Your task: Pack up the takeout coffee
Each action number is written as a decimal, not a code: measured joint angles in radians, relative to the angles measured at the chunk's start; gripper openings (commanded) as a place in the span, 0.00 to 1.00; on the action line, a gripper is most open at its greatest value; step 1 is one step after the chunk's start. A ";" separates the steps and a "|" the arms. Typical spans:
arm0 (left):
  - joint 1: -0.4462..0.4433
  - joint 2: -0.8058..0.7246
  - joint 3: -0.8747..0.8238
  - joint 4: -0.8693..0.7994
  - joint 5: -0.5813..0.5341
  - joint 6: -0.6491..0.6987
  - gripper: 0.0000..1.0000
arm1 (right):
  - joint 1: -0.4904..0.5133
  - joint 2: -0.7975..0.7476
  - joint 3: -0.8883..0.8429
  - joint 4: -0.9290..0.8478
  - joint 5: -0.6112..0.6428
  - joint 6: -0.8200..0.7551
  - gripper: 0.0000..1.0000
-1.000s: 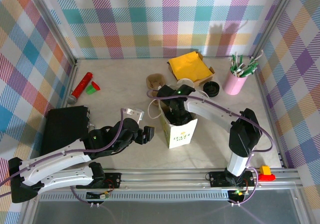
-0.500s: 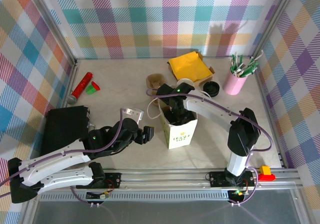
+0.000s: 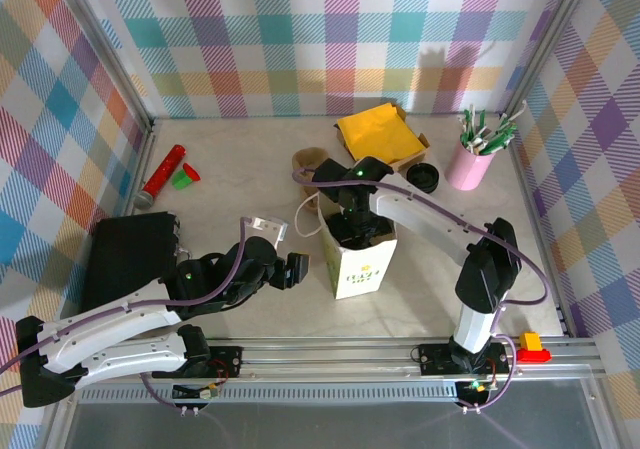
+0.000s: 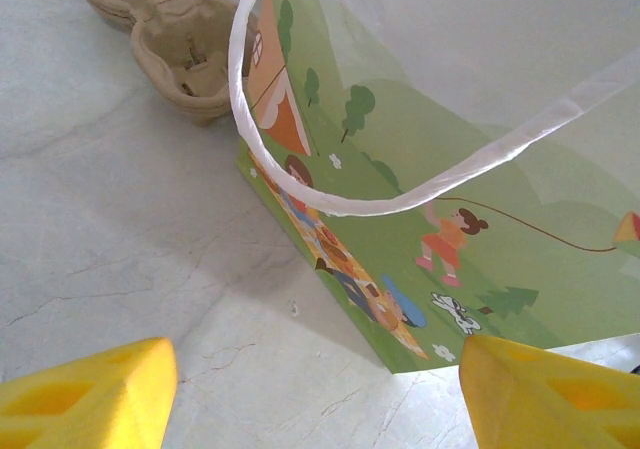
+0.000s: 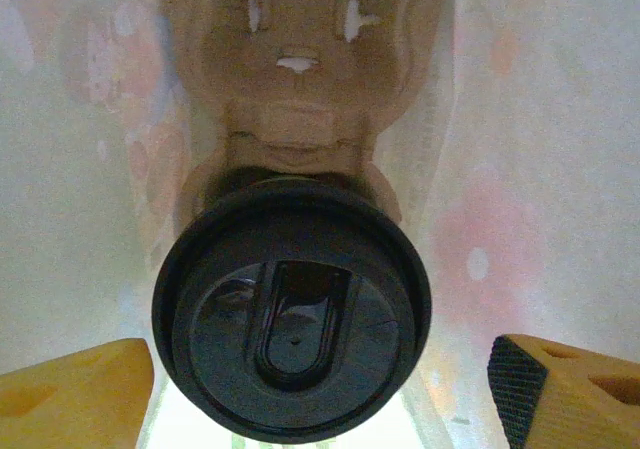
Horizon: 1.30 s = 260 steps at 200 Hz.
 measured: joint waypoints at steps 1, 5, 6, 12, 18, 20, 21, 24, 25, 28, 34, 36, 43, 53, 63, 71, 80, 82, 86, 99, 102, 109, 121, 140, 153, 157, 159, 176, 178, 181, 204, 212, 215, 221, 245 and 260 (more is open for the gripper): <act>0.000 0.000 0.000 0.000 0.000 0.000 0.75 | 0.000 0.000 0.001 -0.001 0.000 0.000 0.88; 0.000 0.001 0.000 0.000 0.000 0.000 0.75 | 0.000 0.000 0.005 -0.004 0.002 0.000 0.88; 0.000 0.001 0.000 0.000 0.000 0.000 0.75 | 0.000 0.000 0.006 -0.005 0.003 0.000 0.88; 0.000 0.003 0.000 0.001 0.001 0.000 0.75 | 0.000 0.000 0.011 -0.008 0.004 0.000 0.88; 0.000 0.004 0.000 0.001 0.004 0.000 0.75 | 0.000 0.000 0.016 -0.011 0.005 0.000 0.88; 0.000 0.005 0.000 0.001 0.005 0.000 0.75 | 0.000 0.000 0.018 -0.012 0.005 0.000 0.88; 0.000 0.005 0.000 0.001 0.006 0.000 0.75 | 0.000 0.000 0.018 -0.013 0.005 0.000 0.88; 0.000 0.006 0.000 0.001 0.008 0.000 0.75 | 0.000 0.000 0.020 -0.014 0.006 0.000 0.88; 0.000 0.006 0.000 0.002 0.008 0.000 0.75 | 0.000 0.000 0.021 -0.015 0.007 0.000 0.88; 0.000 0.006 0.000 0.002 0.009 0.000 0.75 | 0.000 0.000 0.023 -0.016 0.008 0.000 0.88; 0.000 0.008 0.000 0.002 0.012 0.000 0.76 | 0.000 0.000 0.027 -0.021 0.010 0.000 0.88; 0.000 0.009 0.000 0.002 0.013 0.000 0.76 | 0.000 0.000 0.029 -0.022 0.011 0.000 0.88; 0.000 0.010 0.000 0.002 0.016 0.000 0.78 | 0.000 0.000 0.033 -0.027 0.012 0.000 0.88; 0.000 0.010 0.000 0.005 0.020 -0.003 0.81 | 0.000 0.000 0.037 -0.033 0.013 0.000 0.88; 0.000 0.010 0.005 0.005 0.027 -0.006 0.84 | 0.000 0.000 0.038 -0.035 0.013 0.000 0.88; 0.000 0.010 0.014 0.006 0.030 -0.014 0.87 | 0.000 0.000 0.038 -0.035 0.013 0.000 0.88; 0.000 0.010 0.028 0.009 0.036 -0.022 0.90 | 0.000 0.000 0.038 -0.035 0.012 0.001 0.88; 0.000 0.010 0.032 0.010 0.037 -0.020 0.90 | 0.000 0.000 0.038 -0.035 0.012 0.001 0.88; 0.000 0.010 0.038 0.011 0.038 -0.027 0.91 | 0.000 0.000 0.038 -0.035 0.012 0.001 0.88; 0.000 0.010 0.065 0.029 0.043 -0.038 0.93 | 0.001 0.000 0.038 -0.035 0.012 0.001 0.88; 0.000 0.011 0.071 0.032 0.043 -0.039 0.94 | 0.001 0.000 0.038 -0.035 0.012 0.001 0.88; 0.000 0.013 0.088 0.041 0.044 -0.047 0.94 | 0.002 0.000 0.038 -0.034 0.012 0.002 0.88; 0.000 0.022 0.116 0.064 0.046 -0.065 0.95 | 0.003 0.000 0.038 -0.034 0.012 0.004 0.88; 0.000 0.052 0.156 0.101 0.058 -0.093 0.96 | 0.006 0.000 0.038 -0.034 0.012 0.007 0.88; 0.002 0.080 0.177 0.123 0.065 -0.111 0.97 | 0.010 0.000 0.038 -0.034 0.011 0.011 0.88; 0.002 0.090 0.182 0.129 0.069 -0.118 0.97 | 0.011 0.000 0.038 -0.034 0.012 0.012 0.88; 0.002 0.094 0.185 0.130 0.069 -0.122 0.97 | 0.012 0.000 0.038 -0.034 0.012 0.013 0.88; 0.005 0.136 0.204 0.148 0.076 -0.140 0.97 | 0.017 0.000 0.038 -0.034 0.011 0.019 0.88; 0.006 0.140 0.206 0.150 0.076 -0.141 0.97 | 0.017 0.000 0.038 -0.034 0.011 0.020 0.89; 0.008 0.147 0.209 0.152 0.078 -0.145 0.97 | 0.018 0.000 0.038 -0.034 0.011 0.020 0.89; 0.026 0.189 0.219 0.170 0.080 -0.163 0.97 | 0.023 0.003 0.038 -0.034 0.011 0.024 0.89; 0.034 0.198 0.219 0.171 0.080 -0.171 0.96 | 0.024 0.003 0.038 -0.034 0.011 0.026 0.89; 0.038 0.201 0.219 0.172 0.081 -0.174 0.96 | 0.024 0.004 0.038 -0.034 0.011 0.027 0.89; 0.047 0.206 0.219 0.172 0.082 -0.180 0.96 | 0.025 0.004 0.038 -0.034 0.011 0.027 0.89; 0.086 0.215 0.219 0.172 0.084 -0.211 0.95 | 0.027 0.005 0.038 -0.034 0.011 0.027 0.89; 0.103 0.215 0.219 0.166 0.080 -0.230 0.94 | 0.027 0.005 0.038 -0.034 0.012 0.027 0.90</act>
